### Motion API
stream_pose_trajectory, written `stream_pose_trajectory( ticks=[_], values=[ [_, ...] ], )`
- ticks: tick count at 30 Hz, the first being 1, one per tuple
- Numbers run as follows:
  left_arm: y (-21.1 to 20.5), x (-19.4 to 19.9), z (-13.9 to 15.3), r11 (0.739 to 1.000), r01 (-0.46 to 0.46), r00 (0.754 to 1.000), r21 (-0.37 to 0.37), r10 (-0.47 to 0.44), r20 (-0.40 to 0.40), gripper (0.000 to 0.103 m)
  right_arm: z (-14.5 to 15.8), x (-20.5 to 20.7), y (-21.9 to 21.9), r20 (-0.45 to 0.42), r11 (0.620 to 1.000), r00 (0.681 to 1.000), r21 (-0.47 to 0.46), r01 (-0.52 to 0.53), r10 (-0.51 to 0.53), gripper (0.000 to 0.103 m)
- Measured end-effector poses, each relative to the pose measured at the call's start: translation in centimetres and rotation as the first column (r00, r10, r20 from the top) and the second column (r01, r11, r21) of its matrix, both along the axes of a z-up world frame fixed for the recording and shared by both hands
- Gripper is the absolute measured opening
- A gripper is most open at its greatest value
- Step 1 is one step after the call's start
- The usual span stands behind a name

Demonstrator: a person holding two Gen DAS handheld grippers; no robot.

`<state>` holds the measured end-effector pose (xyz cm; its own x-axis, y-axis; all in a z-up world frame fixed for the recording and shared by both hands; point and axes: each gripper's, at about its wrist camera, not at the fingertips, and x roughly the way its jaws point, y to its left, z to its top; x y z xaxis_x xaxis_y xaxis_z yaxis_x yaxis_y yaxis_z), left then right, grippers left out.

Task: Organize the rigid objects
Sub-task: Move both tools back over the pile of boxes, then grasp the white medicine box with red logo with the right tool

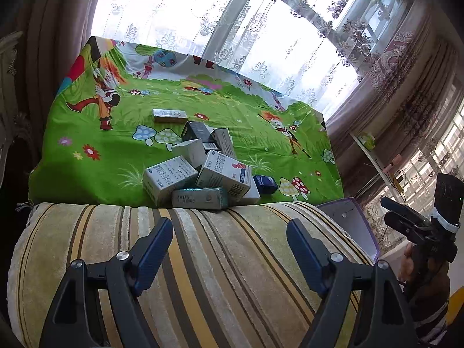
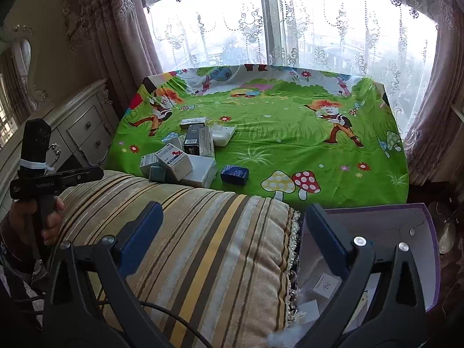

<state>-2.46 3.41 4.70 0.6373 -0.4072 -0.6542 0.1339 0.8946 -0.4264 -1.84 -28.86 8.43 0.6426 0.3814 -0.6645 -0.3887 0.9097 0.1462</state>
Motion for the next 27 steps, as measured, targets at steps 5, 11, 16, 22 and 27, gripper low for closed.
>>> stream_pose_trajectory(
  ticks=[5,11,16,22,27],
  values=[
    [1.3,0.3,-0.5,0.999,-0.024,0.999,-0.035,0.023,-0.022,0.082,-0.4,2.8,3.0,-0.104,1.0,0.994,-0.007,-0.027,0.026,0.1],
    [2.7,0.5,-0.9,0.995,-0.064,0.997,-0.079,0.06,-0.045,0.082,-1.9,7.2,7.0,-0.335,0.998,0.942,0.053,0.042,-0.022,0.1],
    [4.4,0.5,-1.1,0.988,-0.115,0.992,-0.101,0.11,-0.054,0.082,-2.7,10.4,11.7,-0.386,0.996,0.921,0.048,0.079,-0.054,0.1],
    [6.4,0.2,-1.7,0.979,-0.155,0.987,-0.131,0.147,-0.069,0.082,-5.1,14.0,16.0,-0.497,0.986,0.86,0.053,0.159,-0.112,0.1],
    [7.3,0.2,-2.3,0.971,-0.17,0.984,-0.167,0.157,-0.086,0.082,-6.1,16.3,17.4,-0.527,0.966,0.822,0.01,0.26,-0.216,0.1]
  ],
)
